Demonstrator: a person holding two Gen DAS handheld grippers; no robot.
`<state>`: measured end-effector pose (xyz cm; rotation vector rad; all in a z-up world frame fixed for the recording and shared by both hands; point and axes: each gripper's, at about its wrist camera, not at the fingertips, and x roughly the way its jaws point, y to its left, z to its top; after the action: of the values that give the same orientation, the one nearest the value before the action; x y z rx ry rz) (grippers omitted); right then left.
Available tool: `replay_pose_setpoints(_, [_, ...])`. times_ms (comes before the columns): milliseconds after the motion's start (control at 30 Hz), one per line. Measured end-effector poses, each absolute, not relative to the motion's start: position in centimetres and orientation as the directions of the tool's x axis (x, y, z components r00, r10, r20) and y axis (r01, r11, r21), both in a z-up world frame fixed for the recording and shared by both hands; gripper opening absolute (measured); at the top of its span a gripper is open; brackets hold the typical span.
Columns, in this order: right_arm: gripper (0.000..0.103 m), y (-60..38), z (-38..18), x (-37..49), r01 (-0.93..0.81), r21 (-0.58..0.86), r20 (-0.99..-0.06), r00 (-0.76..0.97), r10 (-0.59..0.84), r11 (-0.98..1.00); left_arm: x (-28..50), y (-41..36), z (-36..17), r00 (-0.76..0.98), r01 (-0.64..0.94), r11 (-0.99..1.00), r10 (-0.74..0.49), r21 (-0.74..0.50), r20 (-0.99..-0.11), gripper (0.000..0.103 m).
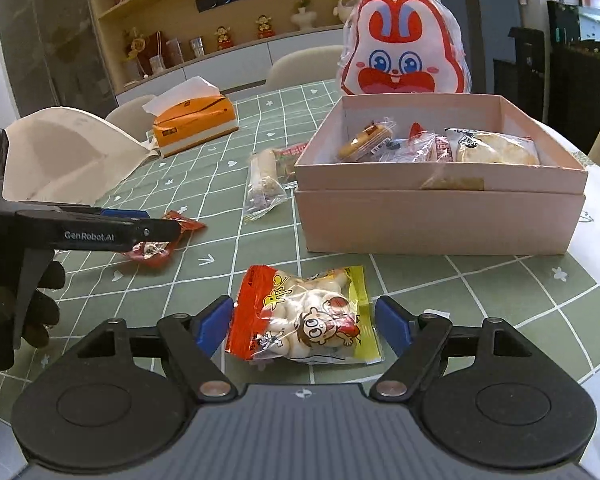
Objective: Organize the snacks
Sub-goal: 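Grasp the red cookie packet with the left gripper while the right hovers over the puffed-snack packet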
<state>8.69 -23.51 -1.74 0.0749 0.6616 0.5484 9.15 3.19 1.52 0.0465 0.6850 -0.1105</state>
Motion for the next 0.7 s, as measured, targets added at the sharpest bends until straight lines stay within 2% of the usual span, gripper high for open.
replay_pose_setpoints(67, [0.08, -23.4, -1.7, 8.5, -0.463, 0.231, -0.565, 0.652, 0.505, 0.856, 9.2, 2.6, 1.0, 0.763, 0.149, 0.988, -0.09, 0.038, -0.64, 0.076])
replay_pose_setpoints(167, [0.081, -23.3, -1.7, 8.5, -0.465, 0.229, -0.567, 0.65, 0.506, 0.855, 9.0, 1.9, 0.3, 0.762, 0.178, 0.981, -0.088, 0.077, -0.642, 0.079])
replay_pose_setpoints(400, [0.081, -23.4, -1.7, 8.6, -0.465, 0.238, -0.565, 0.648, 0.51, 0.853, 9.5, 3.0, 0.3, 0.757, 0.113, 0.993, -0.071, 0.023, -0.649, 0.08])
replay_pose_setpoints(700, [0.082, -23.5, -1.8, 8.6, -0.464, 0.244, -0.564, 0.646, 0.514, 0.851, 9.6, 3.5, 0.4, 0.756, 0.111, 0.994, -0.097, -0.019, -0.648, 0.078])
